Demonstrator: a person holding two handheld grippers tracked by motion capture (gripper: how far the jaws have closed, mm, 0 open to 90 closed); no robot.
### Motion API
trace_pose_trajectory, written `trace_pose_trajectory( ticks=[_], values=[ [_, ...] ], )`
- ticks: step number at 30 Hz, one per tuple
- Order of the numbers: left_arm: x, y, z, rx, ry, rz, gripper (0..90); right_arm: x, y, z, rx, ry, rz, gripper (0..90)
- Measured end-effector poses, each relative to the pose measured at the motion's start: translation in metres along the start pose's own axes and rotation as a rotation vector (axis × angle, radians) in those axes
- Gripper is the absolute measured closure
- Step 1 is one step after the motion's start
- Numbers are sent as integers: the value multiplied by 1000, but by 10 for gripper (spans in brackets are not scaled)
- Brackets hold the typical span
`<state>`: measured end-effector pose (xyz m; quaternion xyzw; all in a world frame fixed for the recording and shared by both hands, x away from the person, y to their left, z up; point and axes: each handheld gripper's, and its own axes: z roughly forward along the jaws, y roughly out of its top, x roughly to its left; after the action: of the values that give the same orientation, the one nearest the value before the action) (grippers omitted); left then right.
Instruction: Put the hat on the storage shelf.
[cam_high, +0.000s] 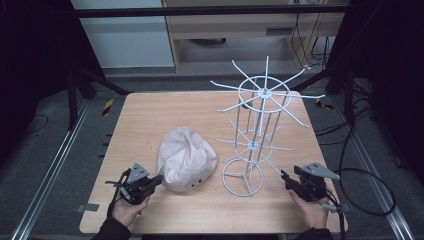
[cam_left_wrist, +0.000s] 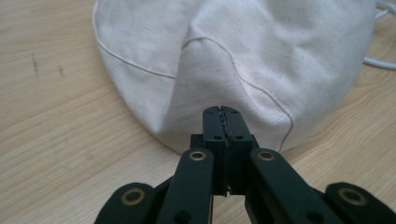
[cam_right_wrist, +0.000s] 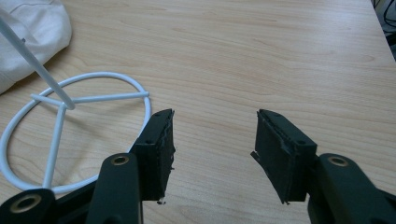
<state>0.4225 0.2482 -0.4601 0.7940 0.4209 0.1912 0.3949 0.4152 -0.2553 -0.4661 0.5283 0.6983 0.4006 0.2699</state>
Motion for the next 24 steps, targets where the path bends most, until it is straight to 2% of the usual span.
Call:
trace_pose_trajectory(
  ticks=[3, 6, 7, 9, 12, 15, 18, 24],
  values=[
    [3, 4, -10, -30, 20, -8, 874, -1, 0, 0, 2, -1, 3, 471],
    [10, 16, -19, -86, 43, -15, 789, -1, 0, 0, 2, 0, 4, 472],
    [13, 22, -21, -103, 39, -26, 738, -1, 0, 1, 3, -1, 5, 471],
    [16, 29, -20, -120, 26, -32, 716, -1, 0, 0, 3, -1, 4, 471],
    [17, 39, -13, -103, 24, -12, 641, -2, 0, 0, 1, -2, 5, 469],
    [15, 42, 2, -69, 30, 19, 582, -2, 0, 0, 5, 0, 6, 466],
    [14, 44, 13, -31, 10, 27, 543, -1, 0, 0, 6, 1, 7, 463],
    [12, 45, 30, 10, -18, 31, 542, -1, 0, 2, 14, 4, -3, 455]
  ],
)
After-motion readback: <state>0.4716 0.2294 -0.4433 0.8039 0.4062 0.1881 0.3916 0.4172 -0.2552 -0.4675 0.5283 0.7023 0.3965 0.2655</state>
